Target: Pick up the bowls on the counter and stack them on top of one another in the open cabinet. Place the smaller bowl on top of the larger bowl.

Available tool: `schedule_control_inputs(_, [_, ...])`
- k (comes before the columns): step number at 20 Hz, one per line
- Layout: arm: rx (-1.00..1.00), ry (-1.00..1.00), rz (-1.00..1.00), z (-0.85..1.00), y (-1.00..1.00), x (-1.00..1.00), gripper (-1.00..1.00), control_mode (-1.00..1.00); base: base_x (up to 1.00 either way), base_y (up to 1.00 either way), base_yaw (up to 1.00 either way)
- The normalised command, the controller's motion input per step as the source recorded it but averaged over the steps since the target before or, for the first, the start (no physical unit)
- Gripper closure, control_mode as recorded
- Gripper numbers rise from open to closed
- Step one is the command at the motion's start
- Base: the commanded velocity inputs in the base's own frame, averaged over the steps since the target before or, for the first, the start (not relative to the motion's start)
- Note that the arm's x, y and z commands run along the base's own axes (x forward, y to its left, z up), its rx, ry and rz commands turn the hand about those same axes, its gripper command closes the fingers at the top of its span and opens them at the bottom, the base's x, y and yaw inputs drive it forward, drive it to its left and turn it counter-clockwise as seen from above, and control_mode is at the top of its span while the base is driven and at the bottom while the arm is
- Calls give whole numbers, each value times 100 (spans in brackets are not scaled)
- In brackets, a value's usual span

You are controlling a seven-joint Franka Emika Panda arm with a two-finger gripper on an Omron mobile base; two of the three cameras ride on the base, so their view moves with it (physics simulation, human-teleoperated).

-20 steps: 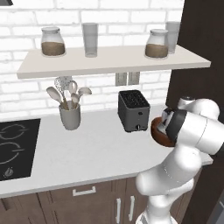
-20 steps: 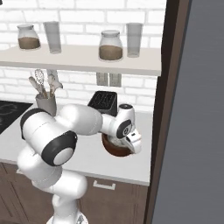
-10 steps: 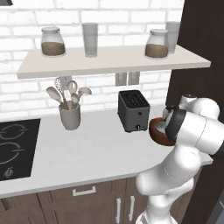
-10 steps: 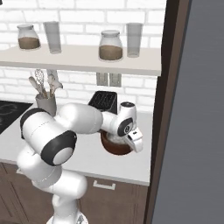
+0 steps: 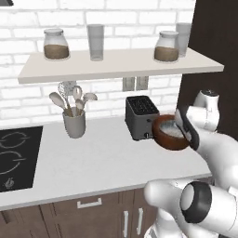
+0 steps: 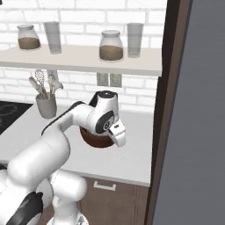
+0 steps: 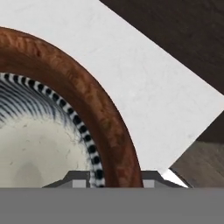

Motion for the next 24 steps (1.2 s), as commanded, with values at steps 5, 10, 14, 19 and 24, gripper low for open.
schedule_control_inputs(5, [-5,-27,9,100,98,-87,100,-100,0,0,0])
schedule_control_inputs(10, [0,-28,11,100,100,-46,100,-100,0,0,0])
schedule_control_inputs(14, [0,-27,5,100,75,-23,100,-100,0,0,0])
schedule_control_inputs(19, [0,-23,0,100,14,-2,100,-100,0,0,0])
schedule_control_inputs(24, [3,-7,-2,100,-1,12,100,-100,0,0,0])
